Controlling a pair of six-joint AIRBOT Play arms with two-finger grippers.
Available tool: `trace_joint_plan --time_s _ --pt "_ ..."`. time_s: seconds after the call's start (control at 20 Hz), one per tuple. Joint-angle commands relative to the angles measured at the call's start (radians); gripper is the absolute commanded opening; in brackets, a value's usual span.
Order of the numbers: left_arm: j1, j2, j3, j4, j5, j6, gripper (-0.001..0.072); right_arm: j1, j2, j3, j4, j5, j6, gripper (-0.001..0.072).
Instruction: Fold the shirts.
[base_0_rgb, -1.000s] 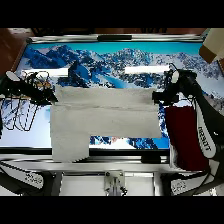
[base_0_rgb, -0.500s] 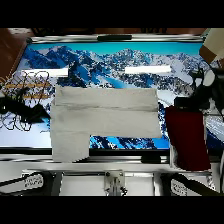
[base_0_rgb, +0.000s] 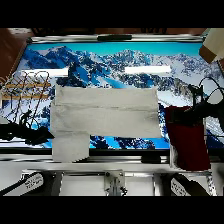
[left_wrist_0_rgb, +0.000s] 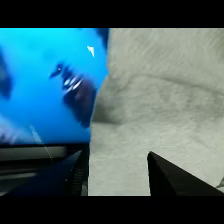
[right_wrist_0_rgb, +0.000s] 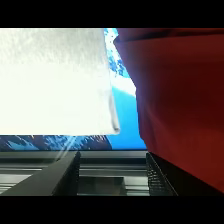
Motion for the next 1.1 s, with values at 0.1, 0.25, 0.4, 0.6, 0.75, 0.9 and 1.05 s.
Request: trace_joint_plan --time_s 0.1,0.25,0.4,0.6,0.75,0.9,1.05 --pt "-0.095 -0.032 -0.024 -0.024 0.108 0.007 0.0454 -0.003 0.009 -0.013 0.033 -0.019 0.005 0.0525" --pt "-0.113 -0.047 -0.027 -0.027 0.108 0.007 0.0350 -0.002 0.009 -0.013 0.032 -0.009 0.008 0.0525" --pt "-0.113 -0.046 -0.026 -0.027 0.103 0.007 0.0079 0.003 0.009 -0.033 0.043 -0.009 0.011 0.0525" --pt "-0.113 -0.036 -0.026 -0.027 0.097 0.008 0.0039 0.070 0.009 -0.176 0.043 -0.061 0.018 0.0530" --pt "-0.113 -0.035 -0.026 -0.027 0.097 0.008 0.0039 0.093 0.003 -0.285 0.098 -0.161 0.046 0.0530" --pt "-0.113 -0.035 -0.026 -0.027 0.098 0.008 0.0039 0.097 -0.047 -0.302 0.102 -0.183 0.048 0.0530" --pt "-0.113 -0.034 -0.026 -0.027 0.096 0.008 0.0040 0.097 -0.101 -0.302 0.094 -0.234 0.055 0.0530"
